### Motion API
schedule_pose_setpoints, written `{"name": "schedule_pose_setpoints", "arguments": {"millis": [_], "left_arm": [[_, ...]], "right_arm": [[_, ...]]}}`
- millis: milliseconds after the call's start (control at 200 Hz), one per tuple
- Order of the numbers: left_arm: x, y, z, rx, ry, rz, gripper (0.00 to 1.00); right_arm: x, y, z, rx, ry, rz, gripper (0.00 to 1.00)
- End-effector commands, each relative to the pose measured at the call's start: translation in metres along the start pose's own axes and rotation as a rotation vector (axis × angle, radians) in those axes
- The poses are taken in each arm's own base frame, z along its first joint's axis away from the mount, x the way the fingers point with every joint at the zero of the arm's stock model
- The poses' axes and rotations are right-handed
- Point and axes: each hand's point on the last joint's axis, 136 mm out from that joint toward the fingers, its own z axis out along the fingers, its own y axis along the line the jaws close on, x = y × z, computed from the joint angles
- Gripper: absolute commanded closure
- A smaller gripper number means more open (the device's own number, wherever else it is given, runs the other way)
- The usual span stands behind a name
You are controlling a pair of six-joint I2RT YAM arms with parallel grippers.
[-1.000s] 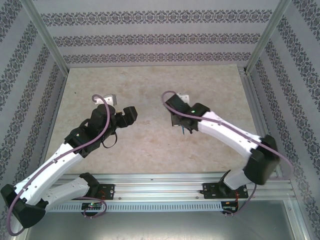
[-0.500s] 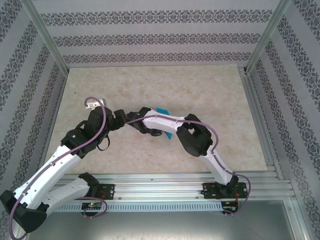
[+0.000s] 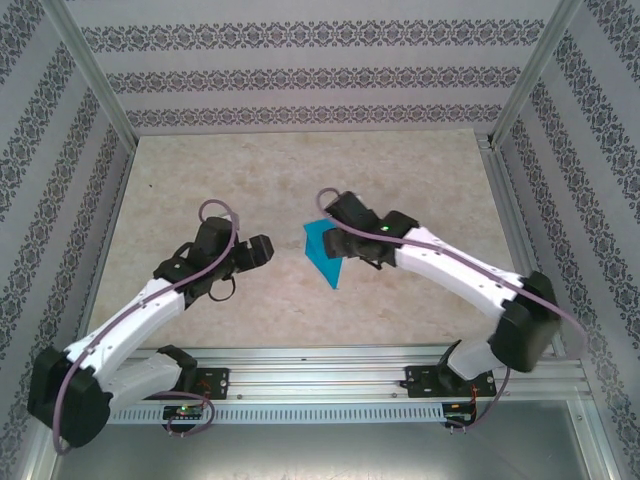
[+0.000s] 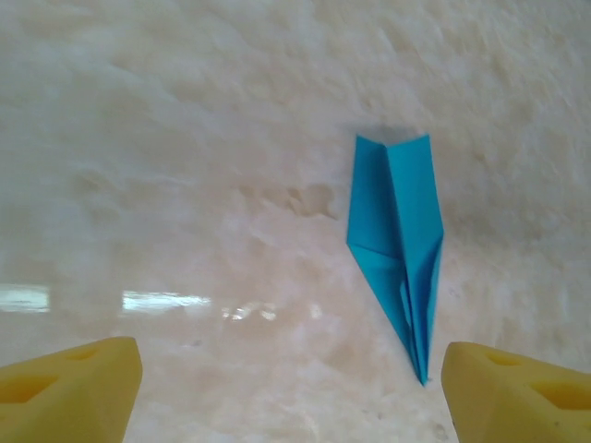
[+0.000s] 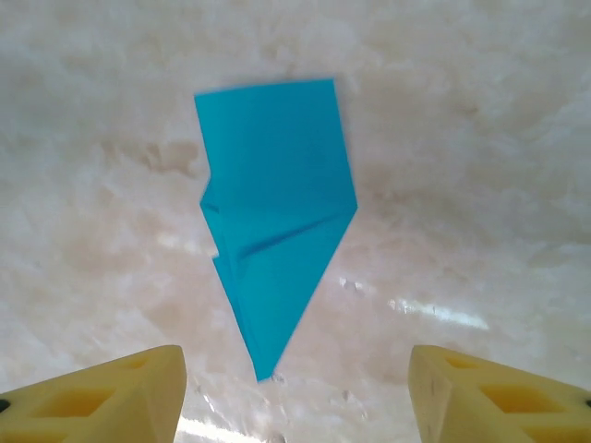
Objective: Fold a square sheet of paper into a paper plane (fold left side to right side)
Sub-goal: Turn over the paper at the center of the table, then fold the wing for the fifth time at the center of the table.
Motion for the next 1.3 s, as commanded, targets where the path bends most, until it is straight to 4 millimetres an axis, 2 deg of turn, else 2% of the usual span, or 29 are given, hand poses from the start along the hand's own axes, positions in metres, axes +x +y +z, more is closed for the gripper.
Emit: {"name": "schedule_pose_setpoints", "arguments": {"millis": [0,95,315,505,639,799,924,1119,1294], "left_arm": [[-0.001,-0.068,0.023,0.324,0.063,0.008,0.17],[0.007,-0.083,0.050,0.366,0.118,0.019,0.18],[0.012,-0.087,0.116,0.344,0.192,-0.001,0.27],[0.013,-0.085,0.157,0.311,0.228,0.007,0.45],[0.014,-0.080,0.174,0.289,0.241,0.006,0.64],[0.016,-0.080,0.171,0.306,0.245,0.040,0.85],[0.016,-0.074,0.159,0.335,0.251,0.052,0.99],[0.016,-0.073,0.131,0.452,0.275,0.080,1.00],[0.023,-0.076,0.108,0.536,0.307,0.139,1.00]], "right_arm": [[-0.003,-0.003,0.007,-0.197,-0.082,0.125,0.35],[-0.003,-0.023,0.002,-0.288,-0.151,0.222,0.34],[0.010,-0.054,0.003,-0.387,-0.193,0.334,0.32],[0.026,-0.067,0.010,-0.431,-0.171,0.360,0.32],[0.034,-0.071,0.017,-0.445,-0.157,0.364,0.34],[0.034,-0.065,0.024,-0.534,-0.143,0.358,0.44],[0.028,-0.059,0.030,-0.587,-0.148,0.320,0.45],[0.009,-0.045,0.045,-0.680,-0.143,0.264,0.45],[-0.003,-0.031,0.066,-0.772,-0.098,0.233,0.46]]}}
